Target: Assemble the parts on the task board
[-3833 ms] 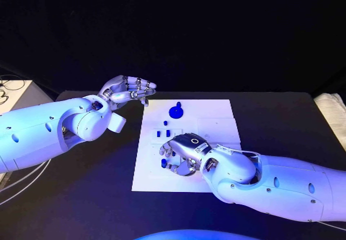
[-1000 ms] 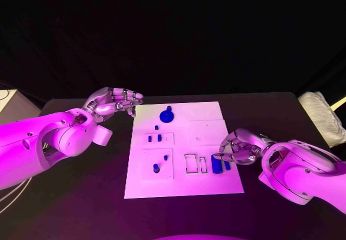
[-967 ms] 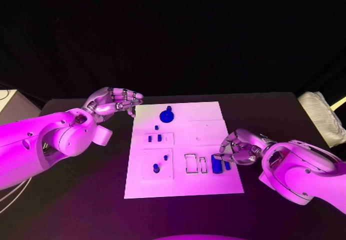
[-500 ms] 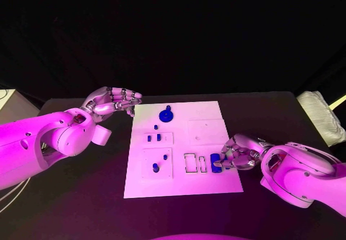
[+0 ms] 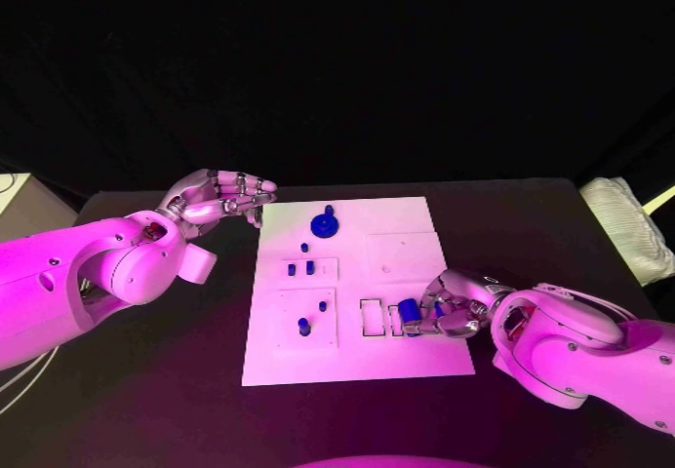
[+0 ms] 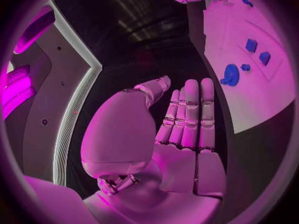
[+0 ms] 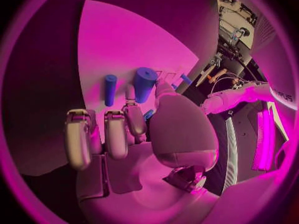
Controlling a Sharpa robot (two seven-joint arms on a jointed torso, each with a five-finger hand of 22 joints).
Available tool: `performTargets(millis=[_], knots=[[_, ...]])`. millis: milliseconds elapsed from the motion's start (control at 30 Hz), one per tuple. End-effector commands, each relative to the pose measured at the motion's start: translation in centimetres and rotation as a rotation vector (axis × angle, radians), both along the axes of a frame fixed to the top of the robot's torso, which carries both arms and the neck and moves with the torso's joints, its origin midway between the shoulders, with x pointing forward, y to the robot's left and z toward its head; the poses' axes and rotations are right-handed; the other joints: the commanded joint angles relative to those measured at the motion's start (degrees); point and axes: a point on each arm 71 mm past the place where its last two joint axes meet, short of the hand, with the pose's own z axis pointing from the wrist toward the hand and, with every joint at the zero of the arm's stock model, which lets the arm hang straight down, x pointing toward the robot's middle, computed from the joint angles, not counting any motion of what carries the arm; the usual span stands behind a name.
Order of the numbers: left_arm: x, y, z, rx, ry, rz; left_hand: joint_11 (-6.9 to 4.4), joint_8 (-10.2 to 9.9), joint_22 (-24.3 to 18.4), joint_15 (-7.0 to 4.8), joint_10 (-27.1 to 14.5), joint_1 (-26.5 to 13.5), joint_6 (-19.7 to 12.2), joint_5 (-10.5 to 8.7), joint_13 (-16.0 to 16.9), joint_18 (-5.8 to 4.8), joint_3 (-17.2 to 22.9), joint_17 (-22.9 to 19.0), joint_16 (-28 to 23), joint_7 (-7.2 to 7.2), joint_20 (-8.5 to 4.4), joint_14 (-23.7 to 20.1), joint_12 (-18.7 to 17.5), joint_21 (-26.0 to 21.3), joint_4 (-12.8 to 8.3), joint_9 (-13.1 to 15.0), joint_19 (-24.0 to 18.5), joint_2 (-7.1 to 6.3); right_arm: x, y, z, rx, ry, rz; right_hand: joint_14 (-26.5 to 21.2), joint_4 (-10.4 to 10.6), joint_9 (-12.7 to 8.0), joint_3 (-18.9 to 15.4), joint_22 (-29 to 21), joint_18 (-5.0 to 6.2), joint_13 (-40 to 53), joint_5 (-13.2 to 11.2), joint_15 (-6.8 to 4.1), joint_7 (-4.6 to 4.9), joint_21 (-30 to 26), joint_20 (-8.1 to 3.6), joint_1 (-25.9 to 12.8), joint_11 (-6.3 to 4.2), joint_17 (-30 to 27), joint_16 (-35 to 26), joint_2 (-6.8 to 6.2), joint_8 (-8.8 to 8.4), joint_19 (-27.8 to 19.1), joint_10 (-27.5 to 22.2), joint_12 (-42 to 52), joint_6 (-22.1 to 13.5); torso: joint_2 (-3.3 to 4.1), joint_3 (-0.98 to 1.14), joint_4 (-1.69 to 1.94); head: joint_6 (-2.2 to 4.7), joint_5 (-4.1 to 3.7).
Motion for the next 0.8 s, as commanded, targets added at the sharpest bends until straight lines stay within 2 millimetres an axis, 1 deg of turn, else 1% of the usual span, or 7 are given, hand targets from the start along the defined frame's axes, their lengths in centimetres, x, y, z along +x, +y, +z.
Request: performTargets(millis=[33, 233, 467, 533, 600, 700, 800], knots=[[-0.05, -0.18, 0.06, -0.010, 0.004, -0.015, -0.10, 0.28, -0.05, 0.18, -0.33, -0.22, -0.20, -0.24, -0.05, 0.82, -0.25, -0.07, -0.39, 0.14, 0.10, 0.01, -0.23, -0.21, -0.05, 0.05, 0.36, 0.47, 0.09, 0.28, -0.22, -0.025, -0.014, 0.009, 3.47, 0.00, -0.06, -0.35, 13.85, -0.32, 0.07, -0.38, -0.50, -0.12, 0.12, -0.47, -0.06, 0.02, 0.87, 0.18, 0.46, 0.16, 4.69, 0.33, -0.22, -0.19, 0.08, 0.02, 0.00, -0.08, -0.04], [-0.06, -0.21, 0.05, -0.010, 0.005, -0.016, -0.10, 0.31, -0.09, 0.18, -0.36, -0.26, -0.20, -0.24, -0.06, 0.82, -0.30, -0.07, -0.40, 0.14, 0.11, 0.01, -0.21, -0.26, 0.01, 0.06, 0.38, 0.51, 0.29, 0.82, -0.58, -0.027, -0.011, 0.015, 3.49, -0.09, -0.06, -0.71, 13.85, -0.32, 0.24, -0.11, -0.52, -0.16, 0.12, -0.48, 0.21, -0.01, 0.91, 0.20, 1.14, 0.29, 4.69, 0.43, -0.16, -0.20, 0.07, 0.04, 0.01, -0.24, -0.05], [-0.07, -0.19, 0.05, -0.010, 0.005, -0.016, -0.10, 0.31, -0.09, 0.18, -0.36, -0.26, -0.20, -0.24, -0.06, 0.82, -0.30, -0.07, -0.40, 0.14, 0.11, 0.01, -0.21, -0.26, 0.01, 0.06, 0.38, 0.51, 0.51, 0.84, -0.80, -0.023, -0.008, 0.008, 3.55, -0.27, -0.23, -1.36, 13.90, -0.35, 0.60, 3.51, -0.58, -0.21, 0.29, -0.55, 3.20, -0.08, 1.23, 0.30, 2.78, 0.65, 4.74, 0.58, -0.31, -0.38, -0.01, -0.01, -0.01, -0.32, -0.14], [-0.07, -0.19, 0.05, -0.010, 0.006, -0.016, -0.10, 0.31, -0.09, 0.18, -0.36, -0.26, -0.20, -0.24, -0.06, 0.82, -0.30, -0.07, -0.40, 0.14, 0.11, 0.01, -0.21, -0.26, 0.01, 0.06, 0.38, 0.51, 0.54, 0.78, -0.81, -0.017, -0.008, 0.002, 3.57, -0.38, -0.28, -1.06, 13.93, -0.37, 0.95, 5.36, -0.65, -0.30, 0.42, -0.59, 4.36, -0.15, 1.34, 0.34, 3.19, 0.77, 4.77, 0.76, -0.09, -0.16, -0.01, 0.04, -0.06, -0.30, -0.07], [-0.07, -0.20, 0.05, -0.010, 0.006, -0.016, -0.10, 0.31, -0.09, 0.18, -0.36, -0.26, -0.20, -0.24, -0.06, 0.82, -0.30, -0.07, -0.40, 0.14, 0.11, 0.01, -0.21, -0.26, 0.01, 0.06, 0.38, 0.51, 0.54, 0.71, -0.79, -0.005, -0.007, -0.008, 3.62, -0.41, -0.56, -0.28, 13.98, -0.41, 1.22, 8.33, -0.76, -0.42, 0.61, -0.69, 6.38, -0.29, 1.63, 0.46, 3.70, 0.77, 4.82, 0.89, -0.05, 0.08, -0.03, 0.07, -0.06, -0.28, -0.11], [-0.06, -0.21, 0.04, -0.009, 0.006, -0.016, -0.10, 0.31, -0.09, 0.18, -0.36, -0.26, -0.20, -0.24, -0.06, 0.82, -0.30, -0.07, -0.40, 0.14, 0.11, 0.01, -0.21, -0.26, 0.01, 0.06, 0.38, 0.51, 0.47, 0.54, -0.71, 0.019, -0.005, -0.026, 3.67, -0.42, -0.95, 1.20, 14.05, -0.47, 1.33, 9.51, -0.91, -0.61, 0.89, -0.82, 8.48, -0.48, 1.88, 0.55, 3.91, 0.65, 4.90, 0.94, -0.18, 0.37, -0.08, 0.07, -0.06, -0.27, -0.17], [-0.04, -0.20, 0.03, -0.009, 0.007, -0.016, -0.10, 0.31, -0.09, 0.18, -0.36, -0.26, -0.20, -0.24, -0.06, 0.82, -0.30, -0.07, -0.40, 0.14, 0.11, 0.01, -0.21, -0.26, 0.01, 0.06, 0.38, 0.51, 0.29, 0.27, -0.58, 0.056, 0.012, -0.052, 3.72, -0.39, -1.12, 1.93, 14.13, -0.52, 1.47, 9.54, -0.97, -0.69, 1.15, -0.87, 9.17, -0.57, 2.16, 0.66, 3.97, 0.62, 4.97, 1.05, -0.13, 0.56, -0.15, 0.05, -0.03, -0.24, -0.23]])
